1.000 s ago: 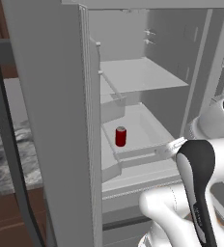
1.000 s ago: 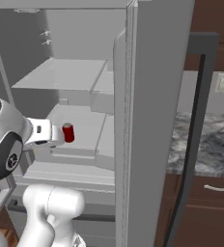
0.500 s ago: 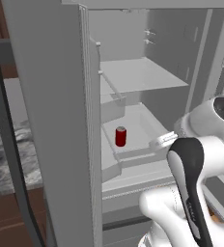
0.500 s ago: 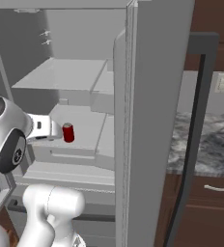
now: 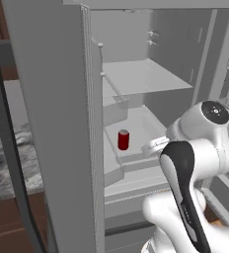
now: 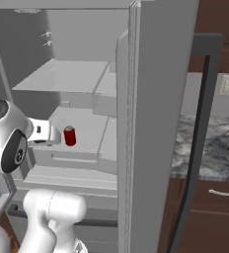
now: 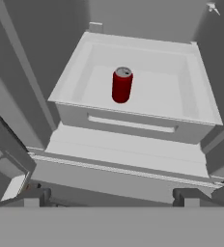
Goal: Open the fridge, grab two sodas, and place both sodas inside the bowl with ice on the dining counter.
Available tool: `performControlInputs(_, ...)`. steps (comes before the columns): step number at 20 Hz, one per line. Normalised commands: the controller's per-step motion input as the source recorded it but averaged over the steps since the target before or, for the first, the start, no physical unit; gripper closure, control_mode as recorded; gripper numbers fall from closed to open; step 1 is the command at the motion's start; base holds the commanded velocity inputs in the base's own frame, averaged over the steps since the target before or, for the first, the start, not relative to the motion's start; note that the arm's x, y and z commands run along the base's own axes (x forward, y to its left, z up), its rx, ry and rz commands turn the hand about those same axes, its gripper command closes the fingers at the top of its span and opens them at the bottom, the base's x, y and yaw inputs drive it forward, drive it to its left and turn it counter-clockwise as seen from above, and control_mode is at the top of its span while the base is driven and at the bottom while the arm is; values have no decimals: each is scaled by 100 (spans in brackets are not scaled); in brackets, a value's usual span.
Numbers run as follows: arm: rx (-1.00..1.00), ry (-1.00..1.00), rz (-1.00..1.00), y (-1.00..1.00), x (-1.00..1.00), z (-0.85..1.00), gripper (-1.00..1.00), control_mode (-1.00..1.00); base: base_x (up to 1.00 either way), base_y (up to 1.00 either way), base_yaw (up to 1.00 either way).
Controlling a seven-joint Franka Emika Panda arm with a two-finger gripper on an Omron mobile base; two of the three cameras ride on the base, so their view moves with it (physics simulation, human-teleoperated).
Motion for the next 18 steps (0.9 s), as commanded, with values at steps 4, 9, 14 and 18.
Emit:
performControlInputs(4,4,-13,0,6,30,-70,-100,-100,0,0,0)
performControlInputs(9,0,-5,0,0,47,-54,-100,-100,0,0,0)
performControlInputs(14,0,-5,0,2,38,-35,-100,-100,0,0,0)
performControlInputs(18,4,-9,0,5,27,-22,-100,-100,0,0,0)
